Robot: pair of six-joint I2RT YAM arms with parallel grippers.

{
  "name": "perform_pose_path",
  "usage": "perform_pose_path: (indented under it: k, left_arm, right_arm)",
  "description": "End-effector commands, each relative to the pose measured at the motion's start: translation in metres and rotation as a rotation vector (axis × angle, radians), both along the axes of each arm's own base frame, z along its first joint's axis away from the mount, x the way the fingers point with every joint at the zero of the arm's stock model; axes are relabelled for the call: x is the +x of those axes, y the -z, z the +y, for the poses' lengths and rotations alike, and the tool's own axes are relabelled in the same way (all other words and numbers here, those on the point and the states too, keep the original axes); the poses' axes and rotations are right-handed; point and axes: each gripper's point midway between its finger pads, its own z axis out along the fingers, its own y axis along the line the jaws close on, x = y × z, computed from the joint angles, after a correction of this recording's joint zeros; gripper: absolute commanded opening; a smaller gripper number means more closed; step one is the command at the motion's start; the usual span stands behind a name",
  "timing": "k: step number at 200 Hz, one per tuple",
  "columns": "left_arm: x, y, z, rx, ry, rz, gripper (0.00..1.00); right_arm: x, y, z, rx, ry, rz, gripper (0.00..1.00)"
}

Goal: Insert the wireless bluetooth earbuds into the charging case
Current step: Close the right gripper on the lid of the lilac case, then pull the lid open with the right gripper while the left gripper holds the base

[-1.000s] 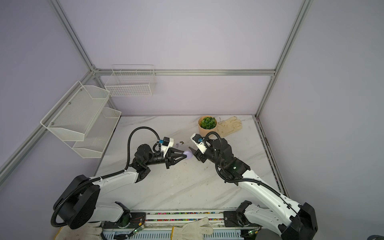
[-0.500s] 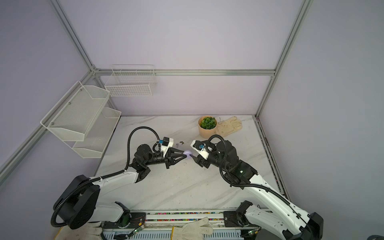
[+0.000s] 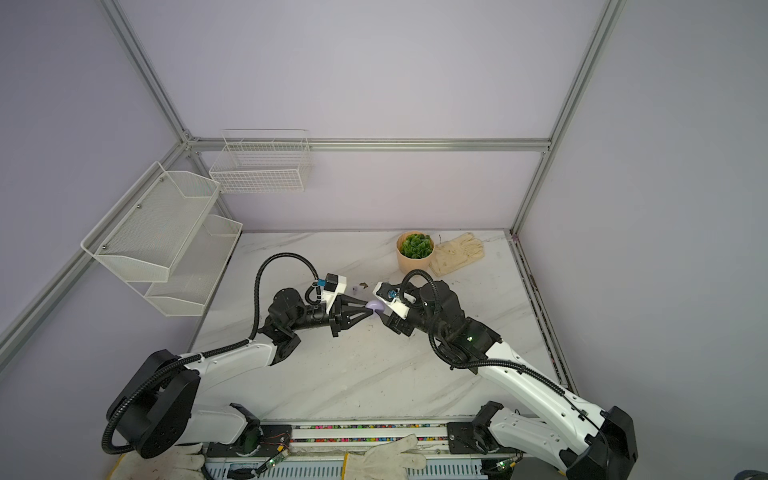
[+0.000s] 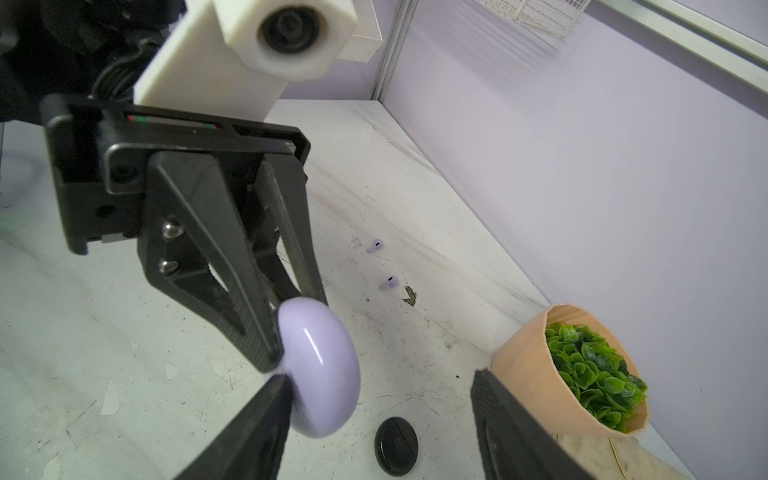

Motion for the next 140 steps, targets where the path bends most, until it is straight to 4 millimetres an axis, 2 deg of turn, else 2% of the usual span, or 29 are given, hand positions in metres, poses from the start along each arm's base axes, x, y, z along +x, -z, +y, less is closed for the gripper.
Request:
perform_pose_path:
  k: [1, 140]
  left_arm:
    - [-0.011, -0.007, 0.004, -0.025, 0.02, -0.045, 0.0]
    - [-0.011, -0.006, 0.003, -0.027, 0.027, -0.038, 0.0]
  right_arm:
    - [0.01, -0.013, -0.005, -0.001, 0.049, -0.057, 0.72]
    - [0.021, -0.023, -0.011, 0.023, 0.127, -0.078, 0.71]
